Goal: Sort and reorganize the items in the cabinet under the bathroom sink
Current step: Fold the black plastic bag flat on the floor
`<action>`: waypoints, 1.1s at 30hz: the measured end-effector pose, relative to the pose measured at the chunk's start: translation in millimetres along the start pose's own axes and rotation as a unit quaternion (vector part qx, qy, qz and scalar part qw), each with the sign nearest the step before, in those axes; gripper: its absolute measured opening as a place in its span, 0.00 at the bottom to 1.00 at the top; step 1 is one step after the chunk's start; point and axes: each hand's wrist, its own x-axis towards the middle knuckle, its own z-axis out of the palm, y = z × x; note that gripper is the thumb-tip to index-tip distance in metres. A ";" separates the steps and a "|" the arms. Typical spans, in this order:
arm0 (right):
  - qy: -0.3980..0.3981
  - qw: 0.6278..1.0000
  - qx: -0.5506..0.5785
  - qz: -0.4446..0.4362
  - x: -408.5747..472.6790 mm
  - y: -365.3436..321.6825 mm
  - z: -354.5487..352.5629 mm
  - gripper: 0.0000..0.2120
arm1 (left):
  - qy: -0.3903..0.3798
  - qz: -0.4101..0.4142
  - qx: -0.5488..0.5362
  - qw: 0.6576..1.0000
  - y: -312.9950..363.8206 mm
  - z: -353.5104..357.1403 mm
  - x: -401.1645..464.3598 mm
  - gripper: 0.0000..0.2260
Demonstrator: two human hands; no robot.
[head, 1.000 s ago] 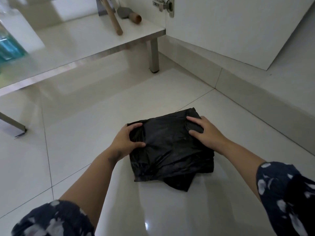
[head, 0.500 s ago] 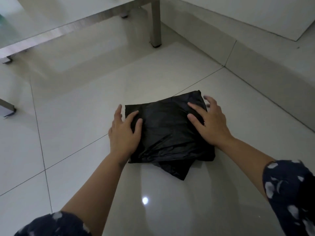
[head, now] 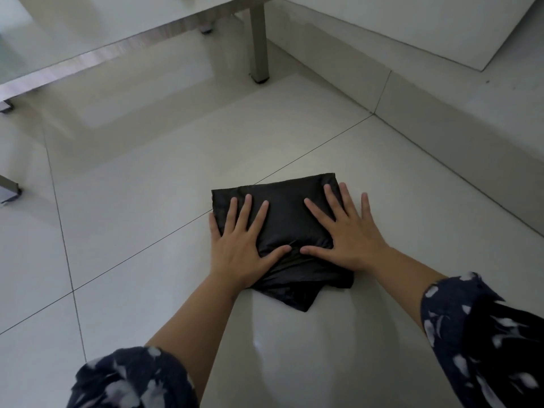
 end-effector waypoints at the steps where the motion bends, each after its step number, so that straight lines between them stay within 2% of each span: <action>1: 0.000 1.000 0.001 -0.001 0.2 -0.7 2.2 0.46 | 0.003 0.001 -0.004 1.000 -1.1 3.7 -0.7 0.41; 6: -0.019 1.000 0.006 -0.001 4.3 -1.7 5.0 0.45 | -0.010 0.003 -0.029 1.000 -4.5 9.9 1.6 0.41; 8: -0.022 0.999 0.040 0.016 1.3 -4.2 2.5 0.45 | -0.006 -0.013 -0.047 0.999 -4.3 7.5 -0.9 0.41; 12: 0.032 0.979 0.146 0.137 -14.0 -20.1 -6.7 0.48 | 0.036 -0.181 -0.141 0.973 -8.3 -6.4 -19.3 0.39; 13: 0.046 0.967 0.189 0.166 -17.6 -25.9 -8.0 0.47 | 0.040 -0.197 -0.163 0.966 -8.9 -9.4 -24.9 0.38; 16: 0.065 0.921 0.333 0.194 -22.3 -39.2 -7.6 0.44 | 0.046 -0.195 -0.301 0.932 -9.2 -15.0 -32.8 0.34; 20: 0.032 0.877 0.449 0.166 -19.8 -45.4 -13.8 0.41 | 0.054 -0.210 -0.498 0.840 -13.8 -21.1 -39.5 0.34; 23: 0.033 0.844 0.519 0.130 -14.0 -45.5 -31.9 0.40 | 0.101 -0.215 -0.570 0.786 -21.8 -34.1 -41.2 0.34; 29: 0.083 0.792 0.598 0.095 25.5 -54.7 -96.1 0.38 | 0.180 -0.157 -0.598 0.765 -52.9 -89.6 4.4 0.33; 31: 0.095 0.797 0.591 0.077 46.2 -57.3 -127.8 0.38 | 0.190 -0.134 -0.605 0.762 -65.7 -113.8 31.4 0.33; 33: 0.108 0.820 0.558 0.066 67.6 -60.4 -167.2 0.38 | 0.202 -0.116 -0.607 0.759 -78.1 -141.7 57.4 0.33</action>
